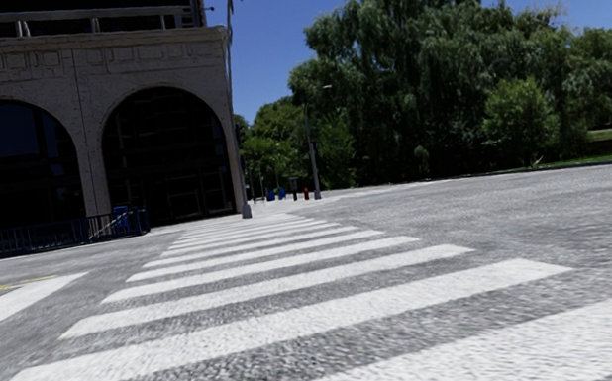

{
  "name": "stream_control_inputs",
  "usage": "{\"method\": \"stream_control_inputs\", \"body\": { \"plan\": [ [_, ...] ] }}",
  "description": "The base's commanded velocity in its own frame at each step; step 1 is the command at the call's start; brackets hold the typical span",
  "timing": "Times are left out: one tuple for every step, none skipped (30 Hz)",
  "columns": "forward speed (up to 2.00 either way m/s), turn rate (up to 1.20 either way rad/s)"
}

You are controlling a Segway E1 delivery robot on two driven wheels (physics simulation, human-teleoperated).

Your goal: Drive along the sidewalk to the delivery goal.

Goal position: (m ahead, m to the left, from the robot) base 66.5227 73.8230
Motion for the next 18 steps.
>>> {"method": "stream_control_inputs", "body": {
  "plan": [
    [1.49, 0.37],
    [1.49, 0.37],
    [1.49, 0.33],
    [1.49, 0.22],
    [1.49, 0.17],
    [1.49, 0.17],
    [1.49, 0.13],
    [1.49, 0.02],
    [1.49, 0.00],
    [1.49, 0.00],
    [1.49, 0.00],
    [1.49, 0.00],
    [1.49, 0.00],
    [1.50, 0.00],
    [1.50, 0.00],
    [1.50, 0.00],
    [1.50, 0.00],
    [1.50, 0.00]
  ]
}}
